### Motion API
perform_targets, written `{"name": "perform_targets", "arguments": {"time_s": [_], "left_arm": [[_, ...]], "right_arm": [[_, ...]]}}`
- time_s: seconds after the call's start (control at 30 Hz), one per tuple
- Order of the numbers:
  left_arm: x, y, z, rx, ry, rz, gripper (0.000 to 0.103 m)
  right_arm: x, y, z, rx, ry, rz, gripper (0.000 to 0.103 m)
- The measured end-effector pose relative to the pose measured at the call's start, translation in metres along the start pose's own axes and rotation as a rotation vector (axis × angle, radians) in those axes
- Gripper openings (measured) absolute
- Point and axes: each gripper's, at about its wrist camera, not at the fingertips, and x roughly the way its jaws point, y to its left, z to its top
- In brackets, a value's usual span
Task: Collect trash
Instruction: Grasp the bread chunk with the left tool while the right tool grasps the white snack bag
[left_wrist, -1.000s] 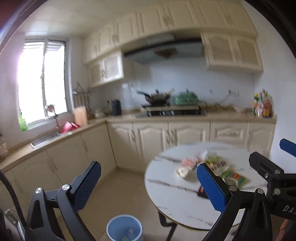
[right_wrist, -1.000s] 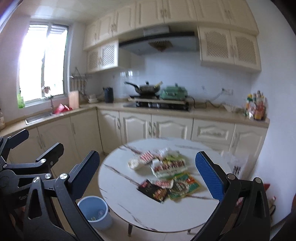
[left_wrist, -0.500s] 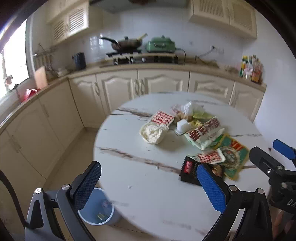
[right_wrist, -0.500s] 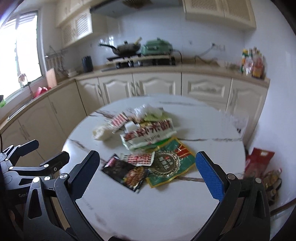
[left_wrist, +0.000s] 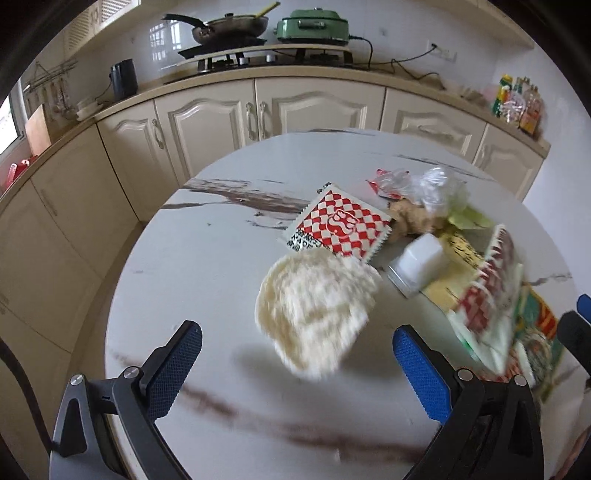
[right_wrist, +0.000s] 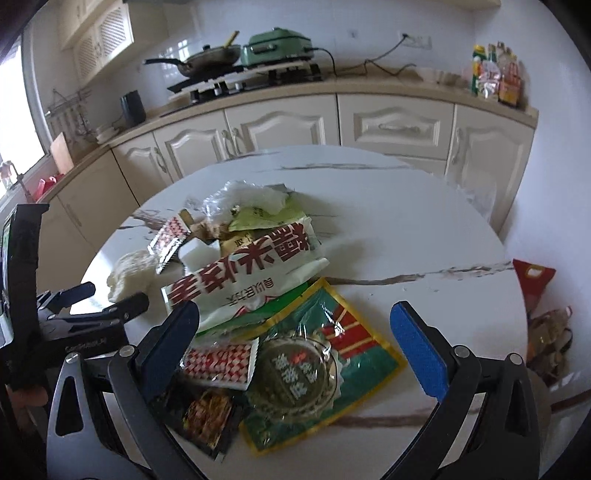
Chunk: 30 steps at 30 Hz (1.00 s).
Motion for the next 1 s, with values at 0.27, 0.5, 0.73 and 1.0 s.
{"name": "perform_targets", "arguments": {"time_s": [0.27, 0.5, 0.73, 1.0], "left_arm": [[0.034, 0.003, 0.022, 0.01, -0.01, -0.036, 0.062], [0.024, 0.009, 0.012, 0.016, -0.029, -0.055, 0.048], [-0.01, 0.02, -0.004, -0.026, -0.069, -0.066, 0.047], [-0.043, 0.021, -0.019, -0.009, -0.107, -0.058, 0.048]], "right_arm": [[0.021, 0.009, 0.008, 0.005, 0.032, 0.008, 0.103], [0.033, 0.021, 0.015, 0.019, 0.043, 0.01, 0.103], [0.043, 0.035, 0.024, 0.055, 0.062, -0.001, 0.103], [0.09, 0.057, 0.036, 0.088, 0.161, -0.169, 0.103]]}}
